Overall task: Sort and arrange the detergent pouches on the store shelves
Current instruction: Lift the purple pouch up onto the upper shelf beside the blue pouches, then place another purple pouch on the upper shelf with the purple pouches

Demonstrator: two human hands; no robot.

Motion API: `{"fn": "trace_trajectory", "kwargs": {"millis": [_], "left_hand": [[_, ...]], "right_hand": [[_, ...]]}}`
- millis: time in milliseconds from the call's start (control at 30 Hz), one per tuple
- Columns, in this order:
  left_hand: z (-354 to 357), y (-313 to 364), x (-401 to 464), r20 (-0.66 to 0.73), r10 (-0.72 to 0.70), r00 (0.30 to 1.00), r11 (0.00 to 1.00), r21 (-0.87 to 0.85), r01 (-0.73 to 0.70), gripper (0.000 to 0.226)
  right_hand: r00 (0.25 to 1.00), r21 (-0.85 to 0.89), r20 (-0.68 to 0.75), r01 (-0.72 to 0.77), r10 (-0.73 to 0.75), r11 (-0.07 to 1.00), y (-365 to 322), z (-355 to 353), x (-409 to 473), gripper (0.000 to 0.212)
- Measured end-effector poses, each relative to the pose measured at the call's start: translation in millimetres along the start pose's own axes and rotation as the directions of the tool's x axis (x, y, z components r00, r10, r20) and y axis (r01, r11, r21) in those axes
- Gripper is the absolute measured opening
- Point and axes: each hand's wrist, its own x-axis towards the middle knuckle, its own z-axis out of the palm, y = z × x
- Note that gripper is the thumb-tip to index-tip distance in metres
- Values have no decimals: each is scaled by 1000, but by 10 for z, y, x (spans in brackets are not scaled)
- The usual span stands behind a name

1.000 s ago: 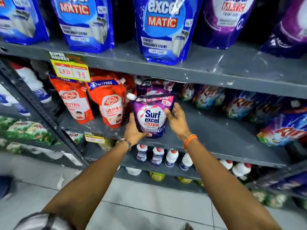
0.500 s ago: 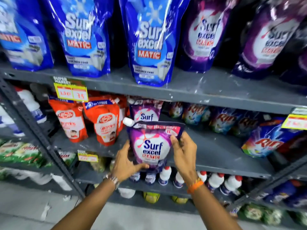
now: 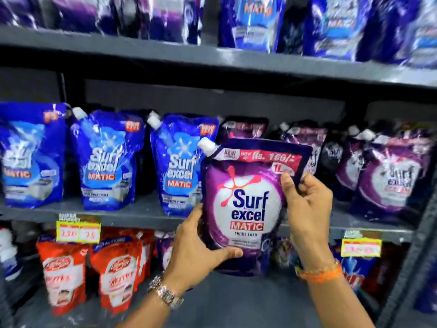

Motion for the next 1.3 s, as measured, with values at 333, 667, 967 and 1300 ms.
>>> {"fn": "trace_trajectory", "kwargs": {"millis": [333,667,967,1300], "left_hand": [[465,74,999,-41,-54,998,998,20,55,89],[664,-49,1215,10,-153,988,987,41,153,86],[514,51,954,71,-127,989,980,162,114,114],[-251,-920,-372,-175,-162,971,975,123,184,43]], "right_hand": [[995,-32,-22,-94,93,995,221,211,1086,45],[989,-97,12,-148,150,984,443,264,1248,34],[971,-104,101,-204,214,973,414,126,1073,41],[952,-34,-252,169,-172,985,697,7,-712,29]]}}
